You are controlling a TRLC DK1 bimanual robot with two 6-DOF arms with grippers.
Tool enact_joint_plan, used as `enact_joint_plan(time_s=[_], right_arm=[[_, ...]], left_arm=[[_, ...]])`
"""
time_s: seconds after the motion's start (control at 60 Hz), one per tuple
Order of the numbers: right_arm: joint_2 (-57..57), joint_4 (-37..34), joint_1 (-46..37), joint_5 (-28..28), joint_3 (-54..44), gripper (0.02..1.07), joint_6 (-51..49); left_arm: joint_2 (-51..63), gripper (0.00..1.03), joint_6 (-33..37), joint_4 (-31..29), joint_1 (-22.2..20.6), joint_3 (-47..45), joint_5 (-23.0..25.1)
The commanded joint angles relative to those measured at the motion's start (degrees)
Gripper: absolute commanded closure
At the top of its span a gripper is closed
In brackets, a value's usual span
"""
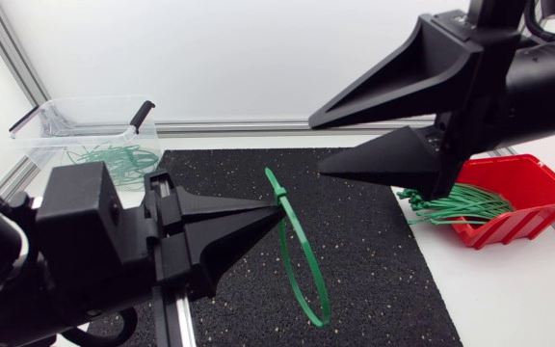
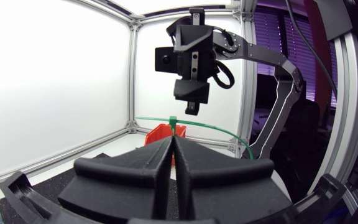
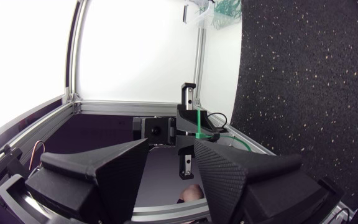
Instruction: Take a green cable tie from the red box, thread the tail through the head to close it, then place it in the transparent bin on the left.
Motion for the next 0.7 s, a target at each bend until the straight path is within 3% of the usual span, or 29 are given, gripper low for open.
enact_joint_plan(time_s=[0.0, 0.283, 0.4, 0.533, 0.683], right_arm=[[2.10, -0.68, -1.50, -0.70, 2.12, 0.49, -4.01], [12.82, -5.86, -1.15, -8.00, 4.84, 0.49, -19.56], [14.93, -6.83, 0.69, -8.35, 5.28, 0.50, -24.04], [16.60, -9.99, 2.63, -8.44, 6.77, 0.82, -31.87], [16.07, -11.58, 3.86, -8.35, 6.07, 0.83, -34.06]], left_arm=[[-0.24, 1.00, 3.47, -0.13, 1.18, -1.33, 1.30], [0.73, 1.00, 9.71, -1.01, 0.92, -1.25, 3.23], [1.52, 1.00, 12.17, -1.72, 0.74, -1.07, 3.41], [2.04, 1.00, 14.02, -2.24, 0.74, -0.81, 3.49], [2.57, 1.00, 14.46, -2.86, 1.18, -0.28, 3.84]])
